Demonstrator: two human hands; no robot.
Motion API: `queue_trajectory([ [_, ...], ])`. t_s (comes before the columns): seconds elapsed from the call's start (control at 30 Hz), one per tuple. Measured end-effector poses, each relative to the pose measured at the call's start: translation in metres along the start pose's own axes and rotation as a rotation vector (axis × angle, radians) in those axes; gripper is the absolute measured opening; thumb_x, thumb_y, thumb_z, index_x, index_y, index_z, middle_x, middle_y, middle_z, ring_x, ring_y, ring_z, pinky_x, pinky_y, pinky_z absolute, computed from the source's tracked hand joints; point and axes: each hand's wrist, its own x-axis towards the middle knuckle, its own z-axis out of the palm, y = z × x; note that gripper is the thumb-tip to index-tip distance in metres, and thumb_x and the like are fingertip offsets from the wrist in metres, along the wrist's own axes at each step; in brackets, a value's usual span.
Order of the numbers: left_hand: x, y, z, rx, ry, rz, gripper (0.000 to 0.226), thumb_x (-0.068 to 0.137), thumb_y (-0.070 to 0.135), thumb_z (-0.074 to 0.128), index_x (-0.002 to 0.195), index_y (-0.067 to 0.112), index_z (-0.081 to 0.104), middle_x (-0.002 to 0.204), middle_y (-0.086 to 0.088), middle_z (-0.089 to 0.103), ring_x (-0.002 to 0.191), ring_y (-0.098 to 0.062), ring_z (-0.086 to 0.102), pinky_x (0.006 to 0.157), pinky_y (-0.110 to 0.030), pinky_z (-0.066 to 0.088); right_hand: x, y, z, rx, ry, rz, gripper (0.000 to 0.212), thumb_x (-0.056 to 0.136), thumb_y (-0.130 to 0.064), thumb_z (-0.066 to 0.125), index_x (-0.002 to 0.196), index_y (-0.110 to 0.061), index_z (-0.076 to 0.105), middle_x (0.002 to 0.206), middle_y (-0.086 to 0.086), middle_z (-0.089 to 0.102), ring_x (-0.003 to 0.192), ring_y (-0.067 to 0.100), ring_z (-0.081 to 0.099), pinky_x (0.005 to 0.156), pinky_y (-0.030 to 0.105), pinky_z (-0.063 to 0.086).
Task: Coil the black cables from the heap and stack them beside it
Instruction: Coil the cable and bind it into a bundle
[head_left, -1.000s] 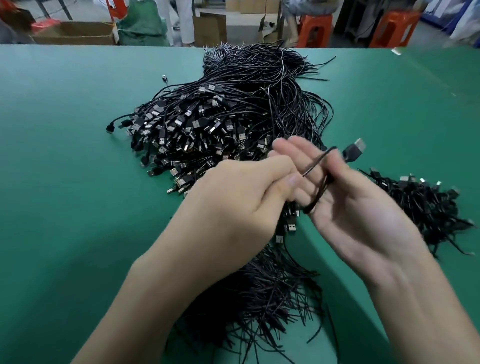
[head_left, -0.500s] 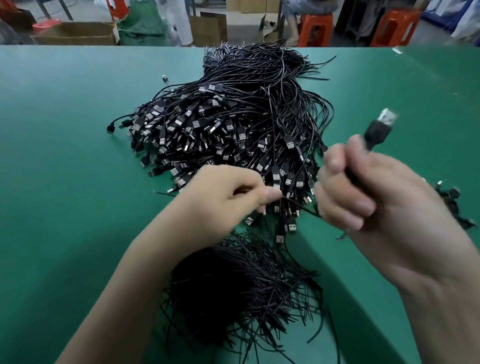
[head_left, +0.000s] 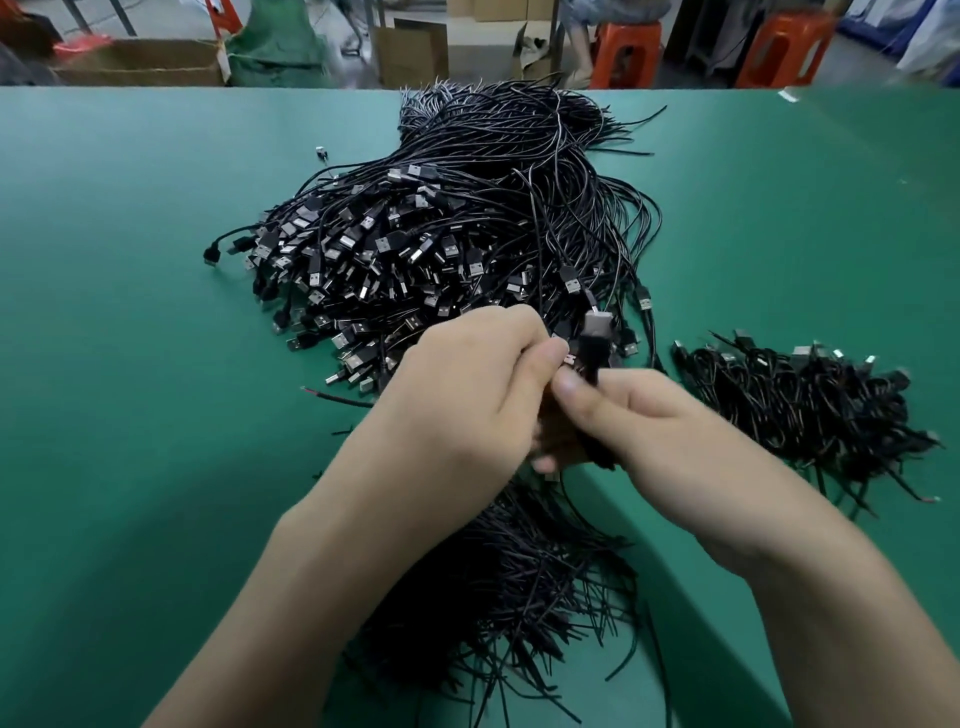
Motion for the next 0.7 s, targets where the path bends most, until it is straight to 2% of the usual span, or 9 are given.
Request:
queue_trajectory([
  [0.07, -0.002, 0.004, 0.001, -0.068, 0.018, 0.008, 0.029, 0.107, 0.018, 0.051, 0.079, 0.014, 0.058, 0.063, 0.012, 0.053, 0.067, -0.001, 0.059, 0.058, -0.008, 0.041, 0.005, 0.005, -0.002, 0.199, 0.055, -0.006, 0.04, 0.104, -0.034, 0.045, 0.102, -0.007, 0.075, 0.097, 0.007, 0.079, 0.093, 0.015, 0.075, 0.082, 0.026, 0.059],
  [0.13, -0.004, 0.011, 0.003, -0.176, 0.012, 0.007, 0.024, 0.107, 0.012, 0.05, 0.087, 0.011, 0.063, 0.065, 0.016, 0.058, 0.067, 0.007, 0.062, 0.058, -0.004, 0.043, 0.008, 0.008, -0.003, 0.373, 0.15, -0.015, 0.041, 0.102, -0.036, 0.049, 0.097, -0.007, 0.077, 0.093, 0.008, 0.078, 0.089, 0.017, 0.075, 0.078, 0.025, 0.059],
  [0.23, -0.004, 0.018, 0.014, -0.204, -0.079, -0.039, 0.022, 0.108, 0.018, 0.045, 0.097, 0.021, 0.064, 0.078, 0.012, 0.064, 0.068, -0.001, 0.059, 0.062, -0.016, 0.045, 0.013, 0.01, -0.005, 0.514, 0.263, -0.046, 0.045, 0.103, -0.041, 0.044, 0.107, -0.01, 0.078, 0.105, 0.008, 0.078, 0.101, 0.021, 0.074, 0.08, 0.023, 0.057],
  [0.3, -0.002, 0.018, 0.024, -0.173, -0.232, -0.099, 0.019, 0.108, 0.022, 0.048, 0.096, 0.02, 0.063, 0.074, 0.006, 0.057, 0.061, -0.008, 0.048, 0.061, -0.026, 0.039, 0.016, 0.01, -0.01, 0.635, 0.297, -0.086, 0.052, 0.108, -0.04, 0.032, 0.123, -0.005, 0.067, 0.117, 0.012, 0.075, 0.112, 0.024, 0.071, 0.08, 0.022, 0.057],
  [0.37, 0.0, 0.015, 0.031, -0.142, -0.383, -0.116, 0.02, 0.108, 0.022, 0.051, 0.097, 0.017, 0.067, 0.071, 0.005, 0.054, 0.061, -0.008, 0.045, 0.063, -0.027, 0.038, 0.016, 0.005, -0.016, 0.696, 0.349, -0.146, 0.052, 0.109, -0.038, 0.027, 0.124, -0.004, 0.063, 0.117, 0.011, 0.075, 0.11, 0.022, 0.072, 0.08, 0.022, 0.058],
  [0.47, 0.002, 0.008, 0.032, -0.178, -0.451, -0.135, 0.023, 0.108, 0.024, 0.052, 0.099, 0.024, 0.073, 0.073, 0.005, 0.061, 0.065, -0.008, 0.058, 0.069, -0.023, 0.05, 0.012, 0.0, -0.02, 0.707, 0.389, -0.212, 0.04, 0.106, -0.035, 0.037, 0.105, -0.011, 0.068, 0.089, 0.001, 0.077, 0.08, 0.014, 0.074, 0.065, 0.022, 0.057],
  [0.53, 0.002, 0.0, 0.027, -0.177, -0.404, -0.116, 0.021, 0.105, 0.029, 0.058, 0.095, 0.025, 0.076, 0.08, 0.004, 0.07, 0.074, -0.01, 0.067, 0.078, -0.034, 0.055, 0.008, -0.003, -0.016, 0.7, 0.333, -0.231, 0.034, 0.106, -0.033, 0.042, 0.089, -0.016, 0.066, 0.061, -0.008, 0.055, 0.053, 0.009, 0.053, 0.051, 0.02, 0.047],
  [0.63, 0.005, -0.017, 0.012, -0.11, -0.38, -0.062, 0.017, 0.102, 0.03, 0.063, 0.108, 0.025, 0.078, 0.09, 0.0, 0.076, 0.082, -0.022, 0.069, 0.078, -0.045, 0.054, 0.006, -0.003, -0.009, 0.589, 0.201, -0.242, 0.038, 0.108, -0.034, 0.04, 0.08, -0.02, 0.06, 0.055, -0.01, 0.031, 0.049, 0.009, 0.03, 0.048, 0.019, 0.033],
  [0.7, 0.006, -0.025, 0.0, -0.274, -0.354, -0.054, 0.029, 0.106, 0.018, 0.057, 0.132, 0.023, 0.069, 0.11, -0.001, 0.077, 0.094, -0.019, 0.071, 0.085, -0.04, 0.057, 0.006, -0.002, -0.004, 0.489, 0.115, -0.232, 0.038, 0.106, -0.036, 0.042, 0.076, -0.02, 0.058, 0.055, -0.009, 0.028, 0.05, 0.011, 0.027, 0.048, 0.02, 0.03],
])
